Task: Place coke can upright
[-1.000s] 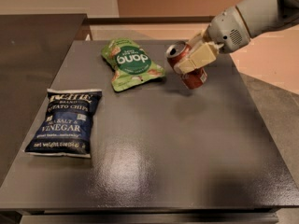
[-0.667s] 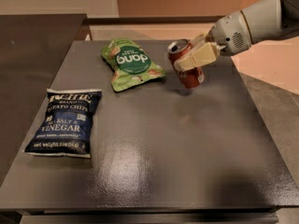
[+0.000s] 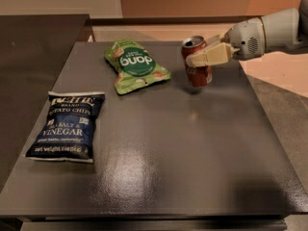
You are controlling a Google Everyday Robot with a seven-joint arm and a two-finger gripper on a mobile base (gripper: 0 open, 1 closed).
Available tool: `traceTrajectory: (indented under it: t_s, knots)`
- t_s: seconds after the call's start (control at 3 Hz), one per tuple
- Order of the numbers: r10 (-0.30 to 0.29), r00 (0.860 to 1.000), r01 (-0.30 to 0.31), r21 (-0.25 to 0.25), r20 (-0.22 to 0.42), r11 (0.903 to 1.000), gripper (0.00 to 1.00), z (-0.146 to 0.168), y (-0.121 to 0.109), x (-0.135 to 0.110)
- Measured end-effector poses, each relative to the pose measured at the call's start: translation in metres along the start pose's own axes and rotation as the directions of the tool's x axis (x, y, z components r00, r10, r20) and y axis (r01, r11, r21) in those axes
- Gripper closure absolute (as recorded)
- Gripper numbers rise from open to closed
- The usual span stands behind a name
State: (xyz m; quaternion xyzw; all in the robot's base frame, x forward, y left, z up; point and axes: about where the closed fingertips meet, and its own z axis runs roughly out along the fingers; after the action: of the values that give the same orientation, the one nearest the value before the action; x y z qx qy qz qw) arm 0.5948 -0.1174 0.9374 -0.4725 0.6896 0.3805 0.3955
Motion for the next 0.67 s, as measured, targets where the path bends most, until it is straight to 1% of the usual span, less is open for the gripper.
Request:
traceTrajectory:
  t_s: [0.33,0.67]
  knots:
    - [0.023,0.998,-0.025,0.036,0.066,0.9990,1.00,-0.013,-0.013,0.001]
    - [0.033,0.991,-0.041,0.060,0.133,0.9973,1.00,-0.024,-0.023,0.007]
